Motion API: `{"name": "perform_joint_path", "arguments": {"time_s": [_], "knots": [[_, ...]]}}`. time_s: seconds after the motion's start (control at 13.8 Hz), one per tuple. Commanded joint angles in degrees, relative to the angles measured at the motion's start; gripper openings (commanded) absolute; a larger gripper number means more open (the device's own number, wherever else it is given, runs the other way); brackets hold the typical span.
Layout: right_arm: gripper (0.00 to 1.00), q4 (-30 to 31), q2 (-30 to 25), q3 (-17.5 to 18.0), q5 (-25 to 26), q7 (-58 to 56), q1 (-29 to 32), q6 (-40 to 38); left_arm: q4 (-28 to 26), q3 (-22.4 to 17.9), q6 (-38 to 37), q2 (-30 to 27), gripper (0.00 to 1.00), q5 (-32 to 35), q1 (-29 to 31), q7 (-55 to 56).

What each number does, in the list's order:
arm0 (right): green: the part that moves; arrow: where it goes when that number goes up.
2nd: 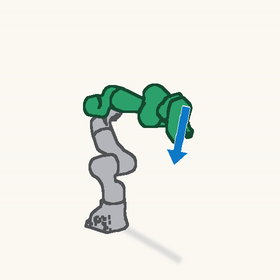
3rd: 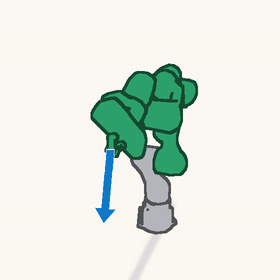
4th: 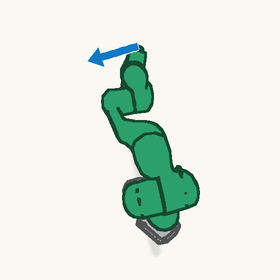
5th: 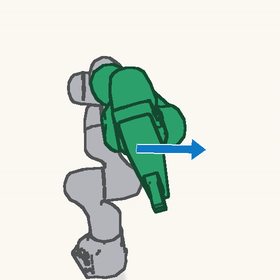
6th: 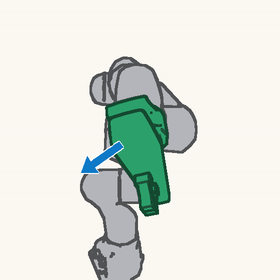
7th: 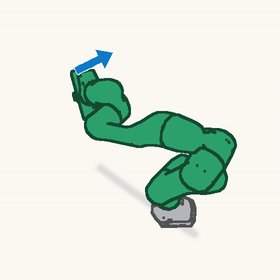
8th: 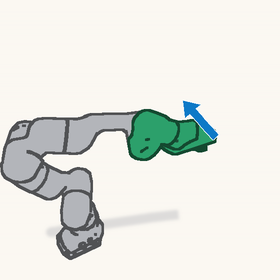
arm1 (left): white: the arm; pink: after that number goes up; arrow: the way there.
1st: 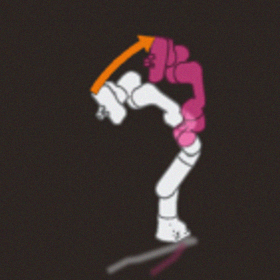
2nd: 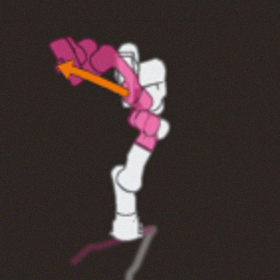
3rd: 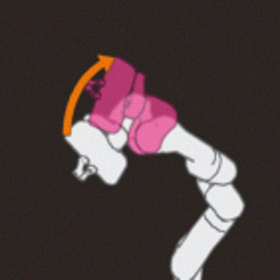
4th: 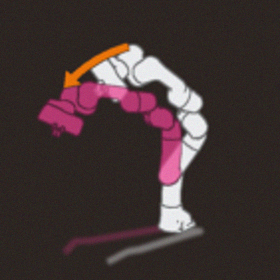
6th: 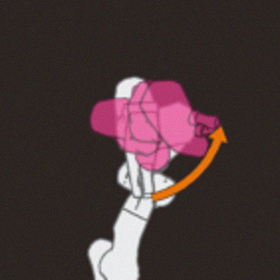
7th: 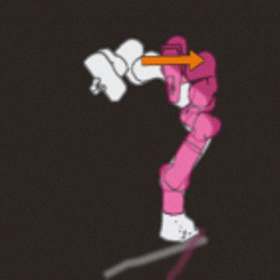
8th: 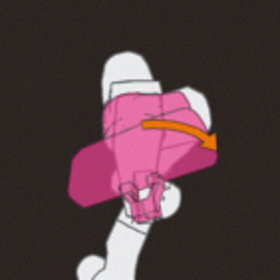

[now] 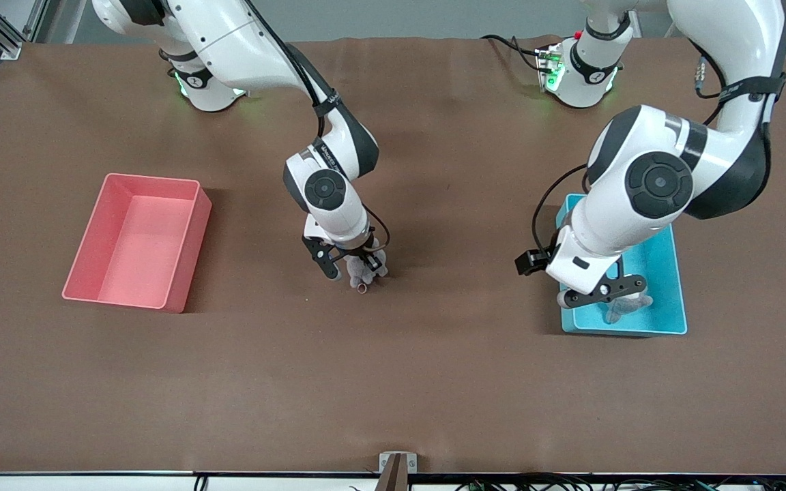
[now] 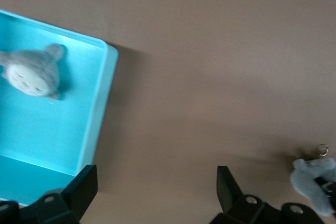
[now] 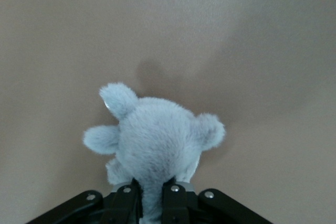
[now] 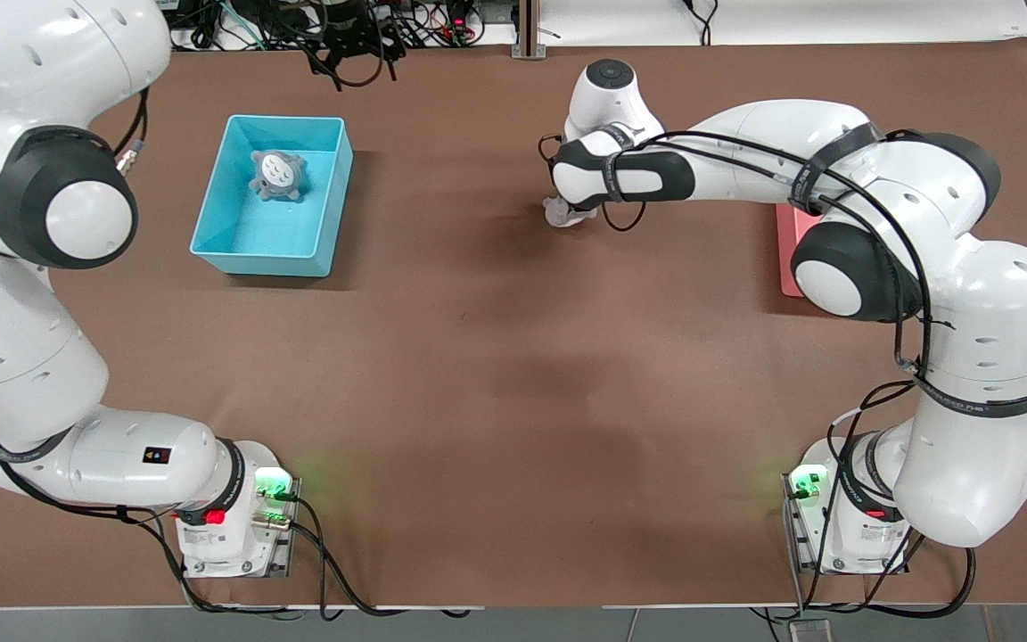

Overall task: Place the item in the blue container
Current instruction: 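Grasp the second toy with the left gripper from the right gripper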

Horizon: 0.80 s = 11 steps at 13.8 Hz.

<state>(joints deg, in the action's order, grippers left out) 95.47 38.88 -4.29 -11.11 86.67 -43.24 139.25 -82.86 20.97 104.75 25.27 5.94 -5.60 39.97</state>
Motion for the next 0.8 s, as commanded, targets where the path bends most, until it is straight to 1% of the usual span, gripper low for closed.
{"name": "perform_joint_path", "arguments": {"time_s": [0.0,0.07,0.22,0.29,0.43,0.51,0.58,0.72], "knots": [[0.8,-1.0,0.2,-0.6,0.0,1.2,-0.1,-0.2,0.7,0.2,1.2,1.5,1.0,-1.7,-0.7,3.5],[1.0,-1.2,0.1,-0.7,0.2,1.0,0.0,-0.5,0.6,0.2,1.9,2.1,1.0,-1.6,-1.3,5.0],[1.0,-2.5,-0.6,-1.0,0.5,0.3,0.9,-1.9,0.5,0.2,2.8,2.9,1.0,-1.9,-2.2,6.7],[1.0,-3.7,-1.0,-1.0,1.3,-0.8,1.8,-4.3,0.5,0.2,2.9,3.4,1.0,-1.8,-3.1,8.6],[1.0,-7.5,-1.7,-1.0,1.4,-5.7,4.2,-12.7,0.5,0.2,4.0,5.7,1.0,-1.9,-4.6,13.4],[1.0,-8.8,-3.2,-1.0,1.5,-8.7,5.8,-16.8,0.6,0.2,5.6,7.1,1.0,-1.9,-4.6,16.1],[1.0,-8.9,-4.7,-1.0,1.4,-12.2,7.7,-19.7,0.6,0.2,8.7,8.6,1.0,-1.9,-5.5,20.0],[1.0,-8.6,-8.1,-1.0,1.4,-21.3,11.9,-25.9,0.8,0.2,16.6,12.0,1.0,-1.9,-9.1,29.9]]}}
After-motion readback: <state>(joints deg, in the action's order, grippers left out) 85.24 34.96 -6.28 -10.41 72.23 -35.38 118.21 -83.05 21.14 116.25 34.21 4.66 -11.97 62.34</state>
